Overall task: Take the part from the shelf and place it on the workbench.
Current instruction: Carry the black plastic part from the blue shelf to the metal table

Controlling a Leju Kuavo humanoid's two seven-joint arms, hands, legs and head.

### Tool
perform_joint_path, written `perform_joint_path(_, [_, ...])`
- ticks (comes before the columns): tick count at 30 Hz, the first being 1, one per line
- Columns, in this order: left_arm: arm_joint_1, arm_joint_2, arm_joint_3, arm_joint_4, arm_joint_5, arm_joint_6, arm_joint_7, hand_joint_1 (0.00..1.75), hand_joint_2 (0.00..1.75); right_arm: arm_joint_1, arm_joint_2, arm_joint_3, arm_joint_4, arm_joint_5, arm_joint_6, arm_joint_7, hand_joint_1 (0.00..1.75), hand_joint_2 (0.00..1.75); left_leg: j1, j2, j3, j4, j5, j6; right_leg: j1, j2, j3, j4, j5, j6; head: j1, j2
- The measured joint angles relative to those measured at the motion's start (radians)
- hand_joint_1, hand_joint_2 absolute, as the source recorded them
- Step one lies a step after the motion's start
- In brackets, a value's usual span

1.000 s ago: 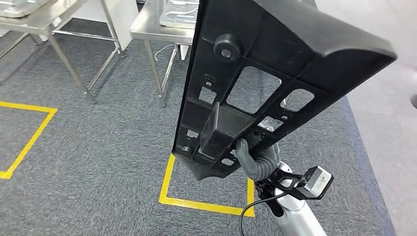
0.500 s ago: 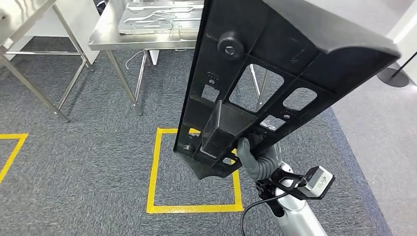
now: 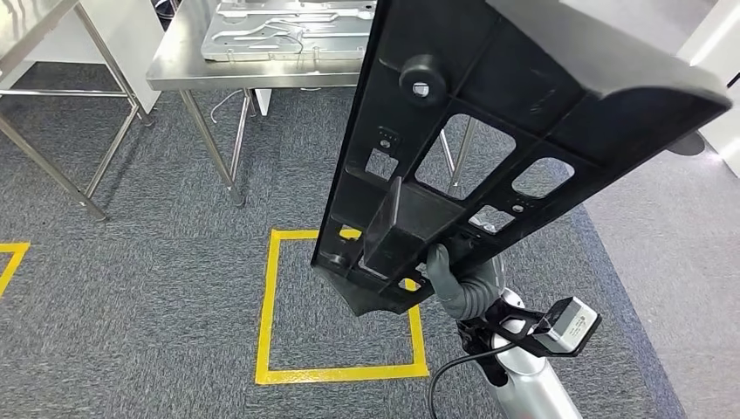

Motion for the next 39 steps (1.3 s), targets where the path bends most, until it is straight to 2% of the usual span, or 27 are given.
perform_joint_path(2, [0.0, 0.0, 0.0, 0.0, 0.0, 0.0, 0.0, 0.0, 0.0, 0.0, 0.0, -0.002, -0.001, 0.0, 0.0, 0.0, 1.75, 1.75, 0.002, 0.002, 0.013, 0.002, -0.012, -0.008, -0.007, -0.008, 0.052, -0.12, 0.077, 0.005, 0.0, 0.0])
perform_joint_path(4, [0.0, 0.001, 0.0, 0.0, 0.0, -0.001, 0.0, 0.0, 0.0, -0.001, -0.001, -0.003, -0.003, 0.0, 0.0, 0.0, 1.75, 1.75, 0.0, 0.004, 0.023, 0.007, -0.027, -0.021, -0.006, -0.019, 0.107, -0.237, 0.119, 0.001, 0.0, 0.0])
perform_joint_path(5, [-0.001, 0.002, 0.0, 0.0, 0.0, -0.001, -0.001, 0.0, 0.0, -0.001, -0.001, -0.003, -0.004, 0.0, 0.0, 0.0, 1.75, 1.75, -0.002, 0.005, 0.026, 0.008, -0.033, -0.028, -0.003, -0.022, 0.118, -0.261, 0.119, -0.005, 0.0, 0.0])
perform_joint_path(9, [-0.005, 0.004, 0.0, 0.0, -0.001, -0.002, -0.006, 0.0, 0.0, 0.0, -0.002, -0.004, -0.01, 0.001, -0.007, 0.0, 1.75, 1.75, 0.002, 0.012, 0.037, 0.019, -0.059, -0.053, 0.001, -0.012, 0.137, -0.272, 0.092, -0.04, 0.0, 0.0])
perform_joint_path(10, [-0.006, 0.004, 0.0, 0.0, -0.001, -0.003, -0.008, 0.0, 0.0, -0.001, -0.002, -0.004, -0.012, 0.002, -0.009, 0.0, 1.75, 1.75, 0.004, 0.012, 0.024, 0.053, -0.072, -0.056, 0.001, -0.01, 0.149, -0.275, 0.086, -0.048, 0.0, 0.0])
perform_joint_path(11, [-0.007, 0.004, 0.0, 0.0, -0.002, -0.004, -0.009, 0.0, 0.0, -0.001, -0.002, -0.004, -0.014, 0.002, -0.01, -0.001, 1.75, 1.75, 0.005, 0.009, -0.007, 0.112, -0.09, -0.058, 0.001, -0.01, 0.161, -0.276, 0.078, -0.054, 0.0, 0.0])
perform_joint_path(13, [-0.005, 0.004, 0.0, 0.0, -0.002, -0.004, -0.009, 0.0, 0.0, 0.0, -0.002, -0.004, -0.015, 0.002, -0.012, -0.001, 1.75, 1.75, 0.004, 0.005, -0.103, 0.26, -0.126, -0.059, 0.007, -0.008, 0.183, -0.277, 0.058, -0.063, 0.0, 0.0])
perform_joint_path(14, [-0.003, 0.005, 0.0, 0.0, -0.002, -0.004, -0.009, 0.0, 0.0, 0.003, -0.002, -0.004, -0.015, 0.003, -0.012, 0.0, 1.75, 1.75, 0.004, 0.004, -0.147, 0.312, -0.127, -0.058, 0.01, -0.005, 0.196, -0.277, 0.048, -0.066, 0.0, 0.0])
perform_joint_path(15, [0.0, 0.005, 0.0, 0.0, -0.001, -0.005, -0.009, 0.0, 0.0, 0.004, -0.002, -0.004, -0.015, 0.003, -0.013, 0.0, 1.75, 1.75, 0.002, 0.003, -0.174, 0.322, -0.103, -0.055, 0.013, -0.001, 0.211, -0.277, 0.036, -0.067, 0.0, 0.0])
perform_joint_path(16, [0.003, 0.005, 0.0, 0.0, -0.001, -0.007, -0.009, 0.0, 0.0, 0.005, -0.002, -0.004, -0.015, 0.004, -0.013, 0.0, 1.75, 1.75, 0.0, 0.002, -0.179, 0.288, -0.056, -0.05, 0.015, 0.003, 0.228, -0.277, 0.024, -0.067, 0.0, 0.0])
perform_joint_path(17, [0.005, 0.006, 0.0, 0.0, -0.001, -0.008, -0.009, 0.0, 0.0, 0.006, -0.002, -0.004, -0.015, 0.004, -0.014, 0.0, 1.75, 1.75, -0.004, 0.002, -0.168, 0.223, 0.003, -0.042, 0.017, 0.006, 0.247, -0.278, 0.01, -0.066, 0.0, 0.0])
perform_joint_path(18, [0.006, 0.007, 0.0, 0.0, -0.001, -0.01, -0.01, 0.0, 0.0, 0.006, -0.002, -0.004, -0.014, 0.005, -0.014, 0.0, 1.75, 1.75, -0.009, 0.0, -0.15, 0.159, 0.049, -0.032, 0.018, 0.007, 0.264, -0.28, -0.004, -0.064, 0.0, 0.0])
perform_joint_path(19, [0.006, 0.008, 0.0, 0.0, -0.001, -0.012, -0.011, 0.0, 0.0, 0.006, -0.002, -0.004, -0.014, 0.006, -0.014, 0.0, 1.75, 1.75, -0.015, -0.001, -0.129, 0.103, 0.073, -0.022, 0.018, 0.008, 0.277, -0.284, -0.015, -0.06, 0.0, 0.0])
perform_joint_path(20, [0.005, 0.01, 0.0, 0.001, -0.001, -0.013, -0.012, 0.0, 0.0, 0.006, -0.002, -0.004, -0.012, 0.007, -0.015, 0.0, 1.75, 1.75, -0.021, -0.001, -0.113, 0.069, 0.076, -0.015, 0.018, 0.009, 0.285, -0.291, -0.022, -0.055, 0.0, 0.0])
perform_joint_path(22, [0.003, 0.012, 0.0, 0.002, -0.002, -0.014, -0.014, 0.0, 0.0, 0.006, -0.002, -0.004, -0.009, 0.016, -0.022, 0.001, 1.75, 1.75, -0.026, -0.002, -0.091, 0.036, 0.055, -0.004, 0.016, 0.009, 0.295, -0.296, -0.018, -0.042, 0.0, 0.0])
perform_joint_path(24, [0.004, 0.013, 0.001, 0.001, -0.002, -0.013, -0.014, 0.0, 0.0, 0.004, -0.002, -0.004, -0.004, 0.035, -0.037, 0.001, 1.75, 1.75, -0.02, -0.006, -0.06, 0.006, 0.048, 0.005, 0.016, 0.004, 0.28, -0.254, 0.007, -0.029, 0.0, 0.0])
perform_joint_path(26, [0.005, 0.013, 0.002, 0.001, -0.001, -0.012, -0.014, 0.0, 0.0, 0.0, -0.002, -0.003, 0.003, 0.051, -0.052, 0.0, 1.75, 1.75, -0.013, -0.012, -0.021, -0.023, 0.041, 0.01, 0.014, 0.0, 0.212, -0.15, 0.015, -0.02, 0.0, 0.0])
perform_joint_path(27, [0.005, 0.012, 0.002, 0.001, -0.001, -0.011, -0.014, 0.0, 0.0, 0.0, -0.002, -0.003, 0.007, 0.055, -0.057, 0.0, 1.75, 1.75, -0.013, -0.014, -0.006, -0.031, 0.035, 0.012, 0.012, -0.001, 0.168, -0.094, -0.001, -0.018, 0.0, 0.0])
perform_joint_path(29, [0.005, 0.012, 0.003, 0.001, -0.003, -0.012, -0.014, 0.0, 0.0, 0.001, -0.002, -0.003, 0.016, 0.052, -0.059, 0.001, 1.75, 1.75, -0.01, -0.021, 0.024, -0.038, 0.016, 0.011, 0.005, -0.001, 0.088, -0.028, -0.064, -0.01, 0.0, 0.0])
perform_joint_path(30, [0.006, 0.012, 0.003, 0.001, -0.004, -0.012, -0.013, 0.0, 0.0, 0.002, -0.002, -0.003, 0.02, 0.047, -0.057, 0.001, 1.75, 1.75, -0.009, -0.024, 0.04, -0.038, 0.003, 0.009, 0.002, -0.002, 0.064, -0.03, -0.085, -0.007, 0.0, 0.0])
perform_joint_path(31, [0.007, 0.012, 0.003, 0.001, -0.006, -0.012, -0.013, 0.0, 0.0, 0.003, -0.002, -0.003, 0.024, 0.041, -0.054, 0.002, 1.75, 1.75, -0.007, -0.027, 0.059, -0.038, -0.012, 0.005, -0.003, -0.003, 0.053, -0.058, -0.082, -0.001, 0.0, 0.0])
perform_joint_path(32, [0.007, 0.011, 0.003, 0.001, -0.007, -0.013, -0.013, 0.0, 0.0, 0.003, -0.002, -0.003, 0.028, 0.037, -0.051, 0.002, 1.75, 1.75, -0.005, -0.028, 0.078, -0.038, -0.027, 0.0, -0.008, -0.005, 0.052, -0.107, -0.049, 0.003, 0.0, 0.0])
perform_joint_path(34, [0.009, 0.011, 0.003, 0.002, -0.008, -0.013, -0.012, 0.0, 0.0, 0.005, -0.003, -0.004, 0.035, 0.033, -0.049, 0.001, 1.75, 1.75, -0.004, -0.03, 0.107, -0.031, -0.06, -0.012, -0.014, -0.012, 0.059, -0.22, 0.083, 0.005, 0.0, 0.0])
perform_joint_path(35, [0.007, 0.012, 0.003, 0.003, -0.008, -0.013, -0.012, 0.0, 0.0, 0.007, -0.003, -0.004, 0.038, 0.033, -0.049, 0.002, 1.75, 1.75, -0.004, -0.03, 0.114, -0.027, -0.075, -0.019, -0.013, -0.013, 0.061, -0.251, 0.136, 0.0, -0.001, 0.0])
perform_joint_path(36, [0.005, 0.012, 0.003, 0.004, -0.008, -0.013, -0.012, 0.0, 0.0, 0.008, -0.003, -0.004, 0.041, 0.032, -0.049, 0.002, 1.75, 1.75, -0.004, -0.03, 0.12, -0.023, -0.086, -0.027, -0.011, -0.014, 0.06, -0.266, 0.168, -0.009, -0.002, 0.0])
perform_joint_path(37, [0.002, 0.013, 0.003, 0.004, -0.008, -0.013, -0.012, 0.0, 0.0, 0.008, -0.003, -0.004, 0.043, 0.032, -0.049, 0.003, 1.75, 1.75, -0.003, -0.029, 0.123, -0.016, -0.089, -0.034, -0.006, -0.012, 0.06, -0.263, 0.165, -0.02, -0.003, 0.0])
perform_joint_path(39, [-0.002, 0.012, 0.003, 0.004, -0.009, -0.013, -0.011, 0.0, 0.0, 0.005, -0.003, -0.006, 0.041, 0.031, -0.052, 0.003, 1.75, 1.75, 0.002, -0.026, 0.105, 0.025, -0.077, -0.045, -0.005, -0.008, 0.07, -0.263, 0.157, -0.036, -0.004, 0.0])
